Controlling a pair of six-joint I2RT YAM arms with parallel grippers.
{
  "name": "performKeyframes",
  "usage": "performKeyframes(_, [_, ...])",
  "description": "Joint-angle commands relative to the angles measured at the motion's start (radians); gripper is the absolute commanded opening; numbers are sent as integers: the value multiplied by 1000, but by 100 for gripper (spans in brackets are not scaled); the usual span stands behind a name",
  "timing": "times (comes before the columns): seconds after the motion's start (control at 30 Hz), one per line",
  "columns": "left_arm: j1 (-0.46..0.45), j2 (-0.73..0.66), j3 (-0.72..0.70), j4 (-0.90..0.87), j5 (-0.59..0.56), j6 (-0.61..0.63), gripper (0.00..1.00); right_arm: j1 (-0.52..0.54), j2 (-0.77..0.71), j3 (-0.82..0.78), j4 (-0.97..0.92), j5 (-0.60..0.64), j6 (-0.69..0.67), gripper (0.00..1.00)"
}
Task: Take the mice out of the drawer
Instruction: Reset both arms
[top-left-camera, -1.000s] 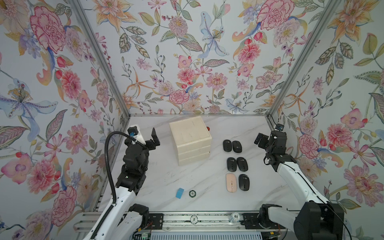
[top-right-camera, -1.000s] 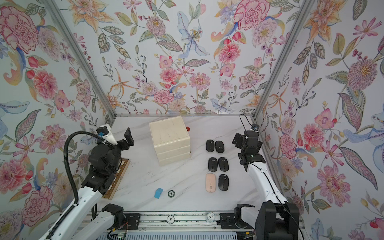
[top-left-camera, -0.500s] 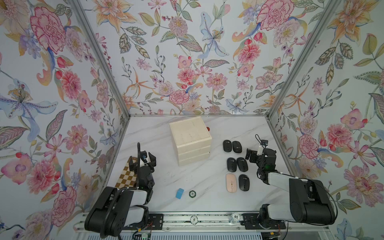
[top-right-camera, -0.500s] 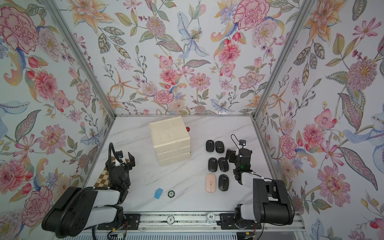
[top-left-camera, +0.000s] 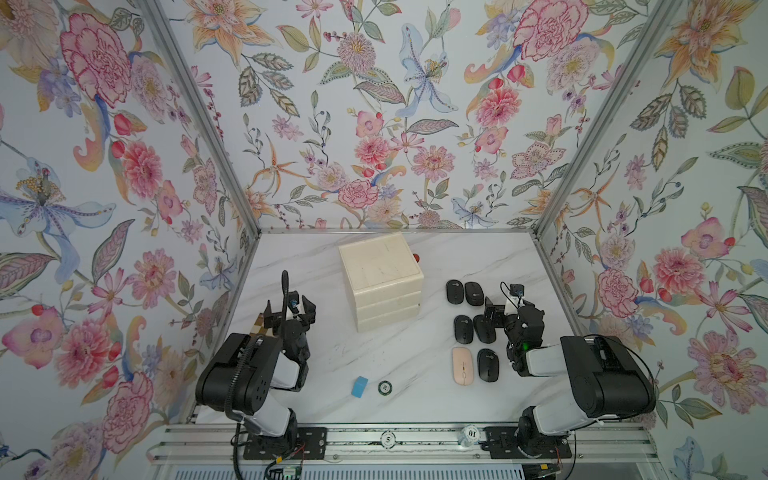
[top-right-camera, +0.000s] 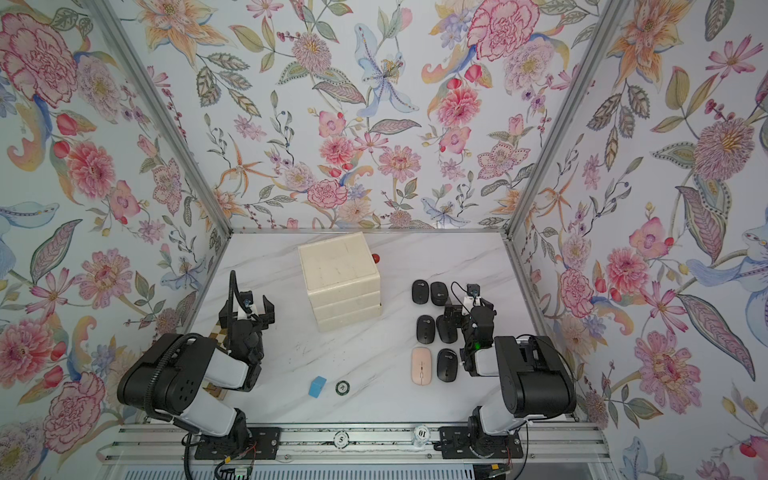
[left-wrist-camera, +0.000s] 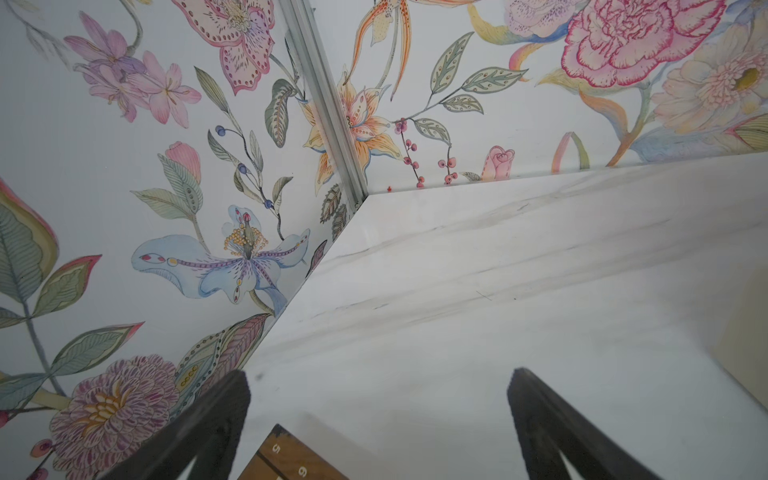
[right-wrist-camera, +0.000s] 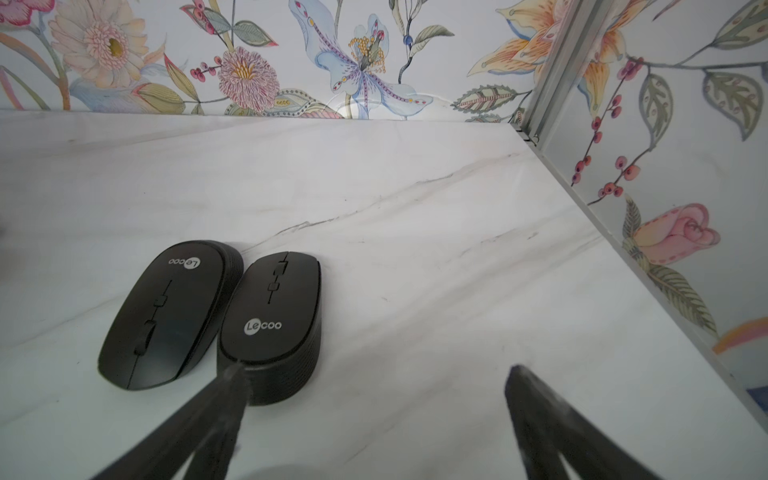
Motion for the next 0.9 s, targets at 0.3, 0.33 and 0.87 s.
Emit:
performKeyframes(0.3, [21,-6,6,31,74,-36,100,-9,3,21,27,-10,0,99])
performKeyframes(0.33, [13,-5,9,26,68,-28,100,-5,1,17,31,-3,-2,99])
performKeyframes(0.87, [22,-7,8,23,91,-32,100,-2,3,18,34,8,-4,99])
